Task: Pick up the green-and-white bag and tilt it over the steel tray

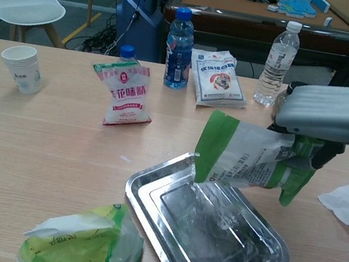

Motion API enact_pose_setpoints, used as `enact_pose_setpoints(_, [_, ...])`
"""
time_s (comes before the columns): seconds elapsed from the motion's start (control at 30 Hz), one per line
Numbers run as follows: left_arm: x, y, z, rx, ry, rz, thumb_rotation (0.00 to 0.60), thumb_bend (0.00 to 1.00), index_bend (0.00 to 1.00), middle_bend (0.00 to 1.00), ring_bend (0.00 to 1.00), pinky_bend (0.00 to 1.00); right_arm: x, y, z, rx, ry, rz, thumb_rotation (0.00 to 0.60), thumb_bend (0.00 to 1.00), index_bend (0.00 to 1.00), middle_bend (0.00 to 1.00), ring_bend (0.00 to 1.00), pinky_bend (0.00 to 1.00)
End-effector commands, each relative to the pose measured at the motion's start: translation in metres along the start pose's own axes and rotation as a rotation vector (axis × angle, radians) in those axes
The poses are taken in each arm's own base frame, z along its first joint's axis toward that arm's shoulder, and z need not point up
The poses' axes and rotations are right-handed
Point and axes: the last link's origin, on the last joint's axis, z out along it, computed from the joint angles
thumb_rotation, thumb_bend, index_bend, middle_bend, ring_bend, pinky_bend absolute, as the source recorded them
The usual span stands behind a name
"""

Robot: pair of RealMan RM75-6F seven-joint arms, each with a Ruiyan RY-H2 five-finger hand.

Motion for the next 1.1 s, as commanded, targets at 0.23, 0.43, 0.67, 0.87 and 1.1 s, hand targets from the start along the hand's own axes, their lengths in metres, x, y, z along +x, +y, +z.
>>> enact_pose_setpoints(0.23, [-0.001, 0.0, 0.001, 0.0, -0.004, -0.001, 0.6, 0.19, 0.09, 0.05, 0.1, 0.08, -0.002, 0.0, -0.002, -0.018, 0.009, -0.003, 0.6, 0.65, 0.7, 0.65, 0.57, 0.6])
enact_pose_setpoints(0.43, [-0.003, -0.001, -0.001, 0.006, -0.006, -0.006, 0.6, 0.19, 0.09, 0.05, 0.1, 0.08, -0.008, -0.004, 0.001, -0.008, -0.007, -0.007, 0.6, 0.65, 0.7, 0.65, 0.57, 0.6])
enact_pose_setpoints(0.67, [-0.003, -0.002, -0.002, 0.011, -0.005, -0.007, 0.6, 0.19, 0.09, 0.05, 0.1, 0.08, -0.026, -0.007, -0.003, -0.071, 0.1, 0.128, 0.6, 0.65, 0.7, 0.65, 0.57, 0.6])
enact_pose_setpoints(0.87, [-0.005, 0.002, 0.0, -0.002, -0.01, -0.007, 0.6, 0.19, 0.09, 0.05, 0.1, 0.07, -0.058, -0.01, -0.013, -0.139, 0.225, 0.265, 0.6, 0.65, 0.7, 0.65, 0.57, 0.6])
enact_pose_setpoints(1.1, [-0.004, 0.008, 0.002, -0.017, -0.008, -0.004, 0.6, 0.19, 0.09, 0.05, 0.1, 0.07, -0.084, -0.016, -0.016, -0.195, 0.332, 0.381, 0.6, 0.65, 0.7, 0.65, 0.57, 0.6])
